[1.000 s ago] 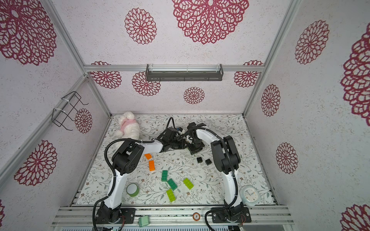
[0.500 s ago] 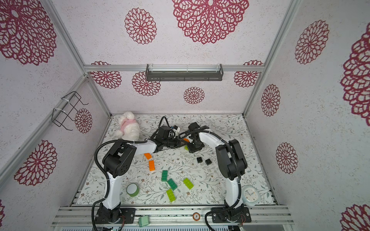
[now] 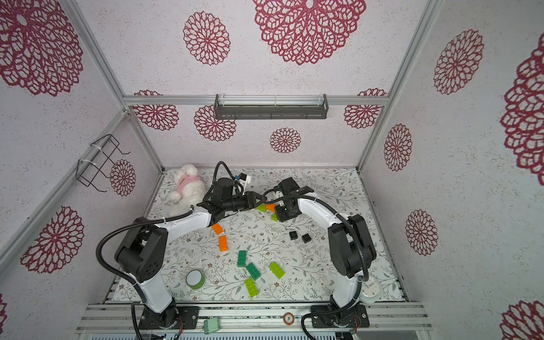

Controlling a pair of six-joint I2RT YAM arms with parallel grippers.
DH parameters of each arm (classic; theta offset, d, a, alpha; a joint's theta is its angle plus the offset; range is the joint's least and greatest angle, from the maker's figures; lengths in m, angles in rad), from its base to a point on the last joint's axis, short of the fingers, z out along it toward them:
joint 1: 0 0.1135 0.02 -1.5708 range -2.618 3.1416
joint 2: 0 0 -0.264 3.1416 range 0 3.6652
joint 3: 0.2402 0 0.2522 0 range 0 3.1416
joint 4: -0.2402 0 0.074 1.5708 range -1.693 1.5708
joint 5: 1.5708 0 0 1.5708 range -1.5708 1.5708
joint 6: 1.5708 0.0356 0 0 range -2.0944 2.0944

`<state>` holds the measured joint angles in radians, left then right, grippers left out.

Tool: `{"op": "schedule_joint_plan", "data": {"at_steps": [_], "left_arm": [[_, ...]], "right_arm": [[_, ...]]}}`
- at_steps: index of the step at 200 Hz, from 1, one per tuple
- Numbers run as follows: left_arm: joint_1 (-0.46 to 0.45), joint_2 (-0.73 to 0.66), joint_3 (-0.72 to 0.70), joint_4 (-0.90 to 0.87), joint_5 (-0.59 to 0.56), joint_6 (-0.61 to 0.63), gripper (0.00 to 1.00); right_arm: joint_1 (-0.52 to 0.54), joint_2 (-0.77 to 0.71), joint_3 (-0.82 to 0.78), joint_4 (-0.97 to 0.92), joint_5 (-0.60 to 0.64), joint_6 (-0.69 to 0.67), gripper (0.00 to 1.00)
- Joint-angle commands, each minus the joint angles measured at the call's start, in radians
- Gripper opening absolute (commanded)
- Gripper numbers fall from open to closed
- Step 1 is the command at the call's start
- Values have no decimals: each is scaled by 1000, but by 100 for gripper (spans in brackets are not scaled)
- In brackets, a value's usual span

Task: Assemble a small pinwheel with lego
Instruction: Place the lego brick at the center of the board.

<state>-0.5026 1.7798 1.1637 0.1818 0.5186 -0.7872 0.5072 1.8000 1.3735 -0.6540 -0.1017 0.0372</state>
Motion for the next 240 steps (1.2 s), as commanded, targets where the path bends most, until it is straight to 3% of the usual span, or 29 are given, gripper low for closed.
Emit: {"op": "schedule_joint_plan", "data": {"at_steps": [1,18,54,81,107,135,148,167,189,196,198,202,240], "left_arm": [[18,-44,-10,-259,-212,198,48],[35,-56,-10,-326,-271,264,53],[69,-47,-28,-298,-259,265,64],[88,25,45,-362,-246,319,69],[94,102,136,-455,-267,437,71],[97,198,256,-574,-244,593,73],[97,232,289,-609,-242,662,73],[98,239,306,-631,-233,758,75],[98,254,341,-667,-245,834,77],[100,256,340,-664,-244,860,80],[100,257,337,-662,-243,867,80],[102,257,335,-656,-244,880,80],[103,260,330,-656,-236,1052,82]], "right_arm": [[61,-31,-55,11,-4,30,0],[79,-31,-108,50,-18,50,0],[104,-23,-165,100,10,68,1],[103,-12,-193,129,3,65,12],[102,-4,-205,143,-17,56,26],[93,-13,-217,145,-47,43,33],[85,-25,-228,148,-56,38,47],[74,-28,-223,130,-71,17,49],[70,-36,-203,114,-70,4,62],[68,-44,-202,114,-76,2,73],[68,-46,-202,115,-80,0,95],[65,-50,-201,116,-84,0,99],[44,-48,-177,67,-112,-19,99]]}}
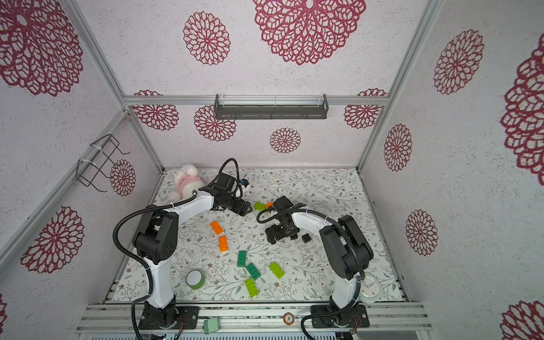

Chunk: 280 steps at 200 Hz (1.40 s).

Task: Assemble a small pinwheel with lego
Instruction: Place the lego brick at the center of the board.

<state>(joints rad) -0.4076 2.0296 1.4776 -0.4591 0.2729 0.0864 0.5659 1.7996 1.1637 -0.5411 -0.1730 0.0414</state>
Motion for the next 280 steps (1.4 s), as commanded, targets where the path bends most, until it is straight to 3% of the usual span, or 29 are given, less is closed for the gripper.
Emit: {"op": "schedule_joint_plan", "data": {"at_steps": [1,25,76,116,162,177,214,280], "left_arm": [[8,9,16,-17,11,182,82],[15,0,19,-16,40,203,81],[39,-2,4,33,57,175,81],[50,26,28,-34,160,348,80],[50,126,194,-221,207,476,78],[52,150,224,-234,211,495,77],[49,210,294,-278,191,557,77],[44,279,374,-319,218,716,76]], "right_arm": [[-16,-47,32,-46,-41,-22,99],[-24,23,66,-100,-43,-13,99],[-24,5,34,-38,10,37,99],[-58,-94,37,17,-5,113,99],[-176,-155,18,98,-205,288,99],[-226,-161,10,112,-313,308,99],[-318,-216,-78,237,-426,405,99],[-363,-238,-163,413,-607,518,99]]}}
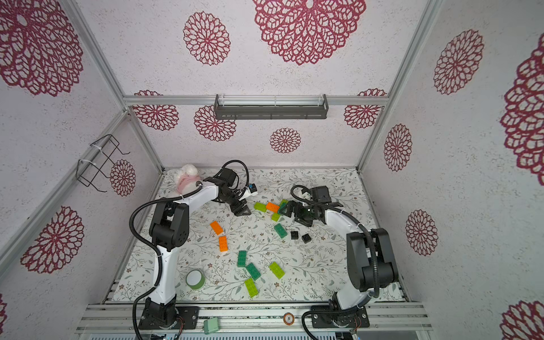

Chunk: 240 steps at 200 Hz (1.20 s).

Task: Assemble a small pinwheel with lego
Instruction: Place the lego brick at the center of the board, then pick up the lego brick from the center of the board.

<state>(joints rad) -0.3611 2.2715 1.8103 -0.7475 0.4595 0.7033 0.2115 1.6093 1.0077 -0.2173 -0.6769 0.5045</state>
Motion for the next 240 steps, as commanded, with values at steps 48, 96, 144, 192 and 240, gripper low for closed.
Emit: {"op": "schedule_joint_plan", "data": {"at_steps": [48,96,144,192,240], "left_arm": [[-15,87,93,-15,38,180,75],[-20,152,180,-4,63,192,74],[-48,192,230,-28,64,247,72],[-75,218,251,-5,29,265,69],[-92,265,333,-66,12,277,64]], "right_arm": [[-11,-37,-18,104,-118,67,99],[-13,-24,-12,80,-103,54,99],[-13,-16,4,34,-78,25,99],[-14,-23,11,-13,-69,-2,99],[-12,-47,6,-62,-53,-35,99]]}}
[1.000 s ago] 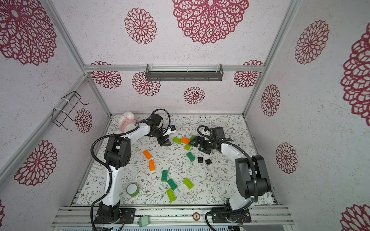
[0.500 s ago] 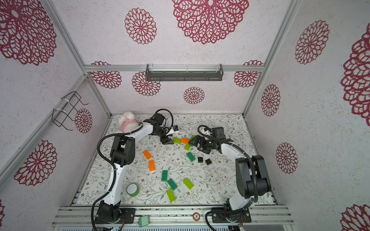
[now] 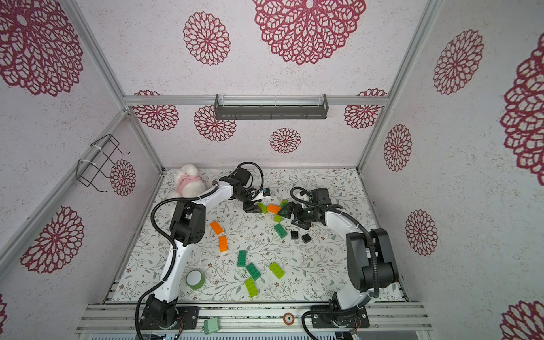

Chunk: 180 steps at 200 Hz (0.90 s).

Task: Assemble a small pinwheel with lego
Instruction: Pick up the lego brick from the center of the board.

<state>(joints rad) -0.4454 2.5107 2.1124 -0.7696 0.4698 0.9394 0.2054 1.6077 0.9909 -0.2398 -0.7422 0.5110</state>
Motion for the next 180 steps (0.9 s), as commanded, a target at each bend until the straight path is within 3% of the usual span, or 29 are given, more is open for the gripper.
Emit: {"op": "schedule_joint_plan", "data": {"at_steps": [1,32,95,180], "left_arm": [[-8,25,32,-46,1,43,64],[-15,33,32,-90,-32,74,66],[-27,-5,-21,-84,-34,36,57],[-28,-41,-83,-76,-56,9,58]], "right_arm": [[-7,-46,23,-40,13,-42,99],[-6,-55,23,-49,11,-45,99],[-6,-64,11,-45,11,-40,99],[-7,-84,-9,-36,25,-42,99]]}}
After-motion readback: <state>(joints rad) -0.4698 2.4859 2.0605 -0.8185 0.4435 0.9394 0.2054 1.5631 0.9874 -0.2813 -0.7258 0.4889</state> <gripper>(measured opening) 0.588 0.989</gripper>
